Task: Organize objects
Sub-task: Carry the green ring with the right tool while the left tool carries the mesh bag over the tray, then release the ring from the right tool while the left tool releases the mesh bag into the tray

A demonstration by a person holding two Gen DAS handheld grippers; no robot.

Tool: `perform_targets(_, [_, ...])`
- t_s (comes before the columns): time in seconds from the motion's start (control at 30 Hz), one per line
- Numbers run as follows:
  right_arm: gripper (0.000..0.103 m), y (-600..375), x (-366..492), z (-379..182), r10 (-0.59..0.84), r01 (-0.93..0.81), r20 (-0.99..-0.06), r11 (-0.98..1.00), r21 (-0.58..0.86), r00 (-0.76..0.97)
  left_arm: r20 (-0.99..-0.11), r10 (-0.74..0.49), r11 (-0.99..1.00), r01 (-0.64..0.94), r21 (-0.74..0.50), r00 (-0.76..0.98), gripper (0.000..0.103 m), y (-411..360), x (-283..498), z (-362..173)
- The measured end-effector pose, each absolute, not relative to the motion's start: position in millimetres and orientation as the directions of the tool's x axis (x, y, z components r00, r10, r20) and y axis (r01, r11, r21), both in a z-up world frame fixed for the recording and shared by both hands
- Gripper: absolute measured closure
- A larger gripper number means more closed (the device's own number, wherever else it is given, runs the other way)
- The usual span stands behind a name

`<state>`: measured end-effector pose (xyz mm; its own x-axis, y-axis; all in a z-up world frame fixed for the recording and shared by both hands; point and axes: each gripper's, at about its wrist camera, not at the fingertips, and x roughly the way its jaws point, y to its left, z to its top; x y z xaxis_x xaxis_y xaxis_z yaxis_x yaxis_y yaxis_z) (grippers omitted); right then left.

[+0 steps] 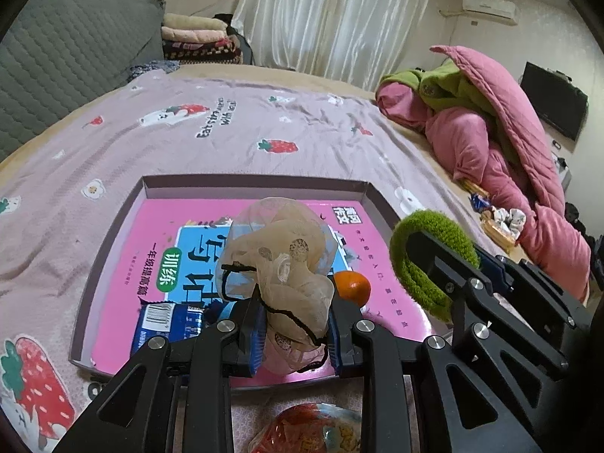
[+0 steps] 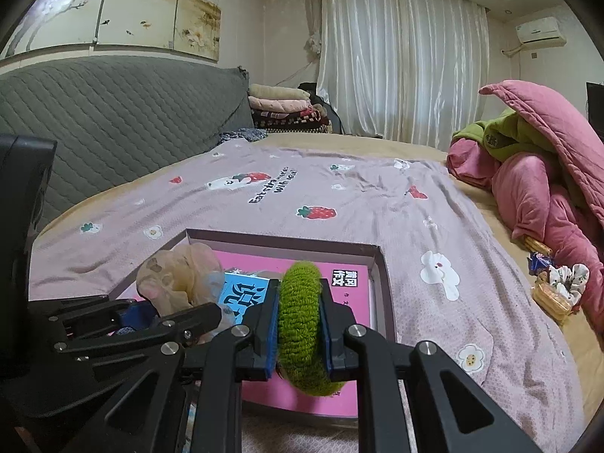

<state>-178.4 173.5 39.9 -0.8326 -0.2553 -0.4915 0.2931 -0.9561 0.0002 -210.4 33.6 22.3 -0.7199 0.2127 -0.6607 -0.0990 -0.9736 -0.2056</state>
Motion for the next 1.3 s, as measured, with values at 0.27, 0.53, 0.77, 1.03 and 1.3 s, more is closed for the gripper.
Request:
perform_targets(0.27, [0.085, 177.0, -183.4, 34.0, -0.245, 0.282, -0.506, -0.959, 0.004, -0.827, -0.699, 0.225, -0.972, -0.106, -0.211, -0.679, 0.076, 38.1, -217.7, 9.8])
perform_targets(0.53, [0.085, 180.1, -194.0, 22.8, -0.231, 0.264, -0.542, -0.964, 0.016, -0.808, -0.718, 0.218, -0.975, -0.111, -0.193, -0.661, 0.076, 40.2, -218.8, 3.9])
perform_targets(0.77, [0.085, 182.7, -197.9, 16.5, -0.225, 0.256, -0.562, -0.966, 0.025, -0.796, -0.733, 0.236, -0.97, -0.106, -0.22, -0.638, 0.076, 37.9, -222.7, -1.3])
perform_targets(1.03, [0.085, 183.6, -200.6, 9.8, -0.218, 0.254, -0.596, -0.967, 0.024, -0.773, -0.741, 0.243, -0.968, -0.104, -0.23, -0.625, 0.076, 36.5, -223.0, -2.7])
perform_targets(1.3, [0.085, 183.0, -199.9, 5.3, -0.199, 0.255, -0.618, -0.967, -0.003, -0.761, -0.745, 0.232, -0.972, -0.115, -0.206, -0.626, 0.076, 39.7, -219.4, -1.6])
